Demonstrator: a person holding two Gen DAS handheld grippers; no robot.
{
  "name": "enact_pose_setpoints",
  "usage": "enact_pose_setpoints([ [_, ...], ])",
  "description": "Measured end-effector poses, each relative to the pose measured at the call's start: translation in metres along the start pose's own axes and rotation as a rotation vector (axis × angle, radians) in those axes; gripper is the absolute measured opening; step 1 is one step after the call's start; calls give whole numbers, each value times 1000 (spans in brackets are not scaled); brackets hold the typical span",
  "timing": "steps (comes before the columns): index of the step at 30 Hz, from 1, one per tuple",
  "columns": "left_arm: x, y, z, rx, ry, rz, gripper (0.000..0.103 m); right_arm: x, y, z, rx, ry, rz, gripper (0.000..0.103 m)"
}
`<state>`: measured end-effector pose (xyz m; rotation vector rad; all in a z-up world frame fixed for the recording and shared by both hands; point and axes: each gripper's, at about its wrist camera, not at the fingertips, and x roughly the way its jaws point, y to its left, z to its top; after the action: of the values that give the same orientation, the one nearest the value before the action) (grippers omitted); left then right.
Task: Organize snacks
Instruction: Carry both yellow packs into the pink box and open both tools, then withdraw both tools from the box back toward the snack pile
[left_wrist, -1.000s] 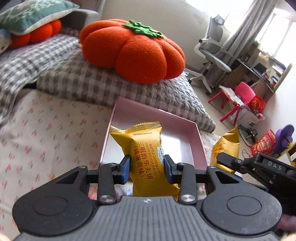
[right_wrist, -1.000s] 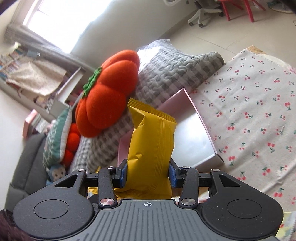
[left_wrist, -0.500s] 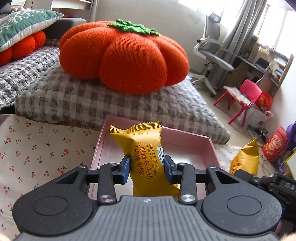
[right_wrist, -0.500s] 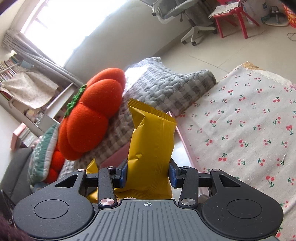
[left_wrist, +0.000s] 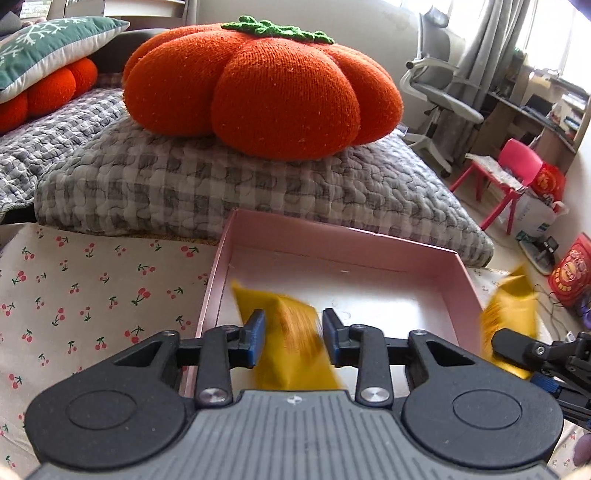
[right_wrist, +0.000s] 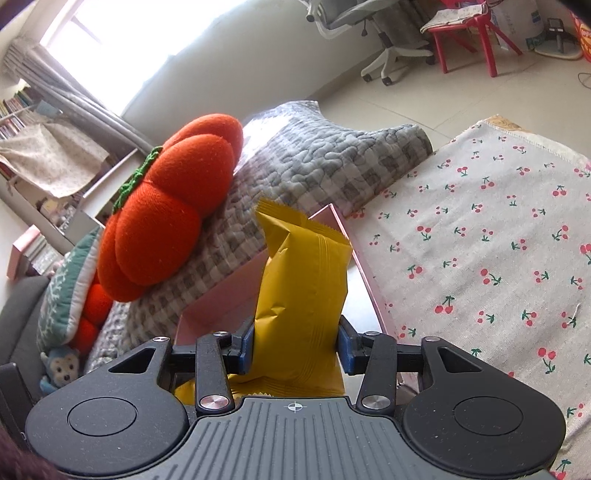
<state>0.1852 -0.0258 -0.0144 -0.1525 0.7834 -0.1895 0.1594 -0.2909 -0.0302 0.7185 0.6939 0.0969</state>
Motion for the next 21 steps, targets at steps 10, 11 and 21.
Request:
enact_pose_setpoints([
  [10, -25, 1, -2, -4, -12, -23, 73, -17, 9, 6, -72, 10, -17, 75],
  [11, -28, 2, -2, -7, -12, -25, 74, -20, 9, 6, -78, 10, -19, 76],
  [21, -66, 4, -14, 42, 1, -29, 95, -56, 27, 7, -175, 33, -25, 87],
])
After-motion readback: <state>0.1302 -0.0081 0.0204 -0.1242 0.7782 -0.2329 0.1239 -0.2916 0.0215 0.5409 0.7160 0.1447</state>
